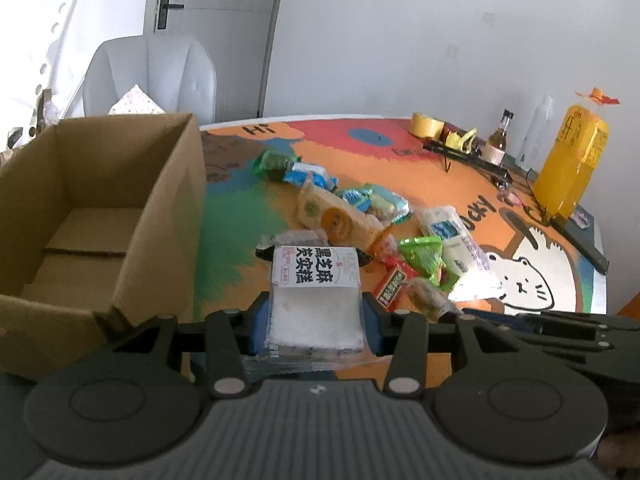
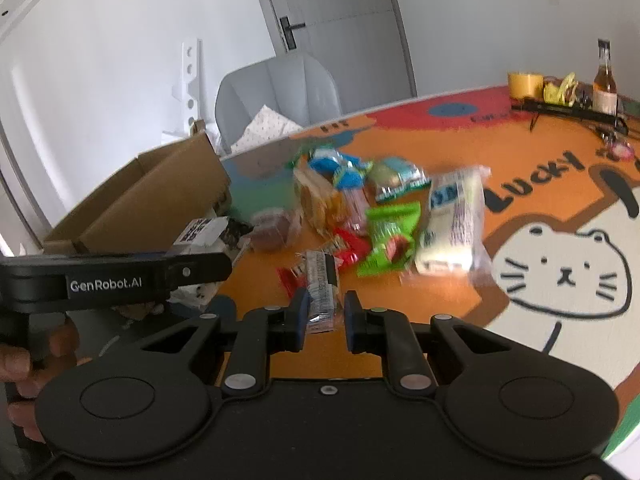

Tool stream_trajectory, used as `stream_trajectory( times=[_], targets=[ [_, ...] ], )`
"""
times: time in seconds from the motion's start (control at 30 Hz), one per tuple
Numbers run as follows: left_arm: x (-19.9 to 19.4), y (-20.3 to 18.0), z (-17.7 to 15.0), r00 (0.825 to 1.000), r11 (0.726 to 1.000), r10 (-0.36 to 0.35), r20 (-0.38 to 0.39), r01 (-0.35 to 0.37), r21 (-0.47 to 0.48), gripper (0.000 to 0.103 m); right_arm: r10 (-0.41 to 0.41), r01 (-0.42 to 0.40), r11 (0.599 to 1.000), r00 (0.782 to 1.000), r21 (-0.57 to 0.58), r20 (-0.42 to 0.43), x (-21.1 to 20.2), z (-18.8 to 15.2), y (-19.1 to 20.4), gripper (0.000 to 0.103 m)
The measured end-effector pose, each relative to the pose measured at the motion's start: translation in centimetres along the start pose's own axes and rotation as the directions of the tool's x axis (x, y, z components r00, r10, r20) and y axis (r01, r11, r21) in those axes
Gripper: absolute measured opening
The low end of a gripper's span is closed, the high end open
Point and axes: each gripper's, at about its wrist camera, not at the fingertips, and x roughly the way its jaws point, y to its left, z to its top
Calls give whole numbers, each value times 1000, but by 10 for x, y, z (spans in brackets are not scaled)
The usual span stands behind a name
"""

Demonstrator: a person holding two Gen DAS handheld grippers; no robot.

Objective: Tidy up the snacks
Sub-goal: 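Carry both packs over the cardboard box and open both tools to drop them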

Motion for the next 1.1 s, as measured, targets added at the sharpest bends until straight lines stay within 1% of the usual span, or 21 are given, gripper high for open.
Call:
stream_trajectory(
  times=[0.17, 0.27, 0.37, 0.47, 0.53, 0.73, 0.97, 1.1],
  targets=[
    [-18, 3, 7, 999, 1000, -23, 42, 22, 8, 46, 4, -4, 1000, 999, 4, 50, -9, 12, 10, 17],
    [-31, 5, 12, 997, 1000, -25, 73, 24, 13, 46, 12, -12, 1000, 997, -1, 72, -13, 17, 17, 17],
    [-43, 12, 21, 995, 999, -45, 93, 46, -4, 46, 18, -19, 1000, 996, 8, 88, -15, 23, 24, 17],
    [-56, 17, 27, 991, 999, -33, 133, 32, 8, 46, 25, -25, 1000, 994, 2, 109, -16, 28, 31, 17],
    [-62, 24, 31, 989, 999, -32, 142, 34, -7, 46, 27, -27, 1000, 992, -2, 121, -17, 32, 36, 17],
    [-76, 44, 39, 984, 1000, 11, 180, -7, -23, 46, 48, -46, 999, 989, -17, 142, -14, 45, 53, 17],
    [-86, 78, 43, 977, 995, 82, 198, -70, -71, 46, 87, -81, 996, 985, -45, 149, -4, 55, 75, 17],
    [-86, 96, 45, 974, 990, 118, 193, -100, -100, 46, 107, -99, 993, 984, -63, 141, 6, 61, 88, 17]
  ],
)
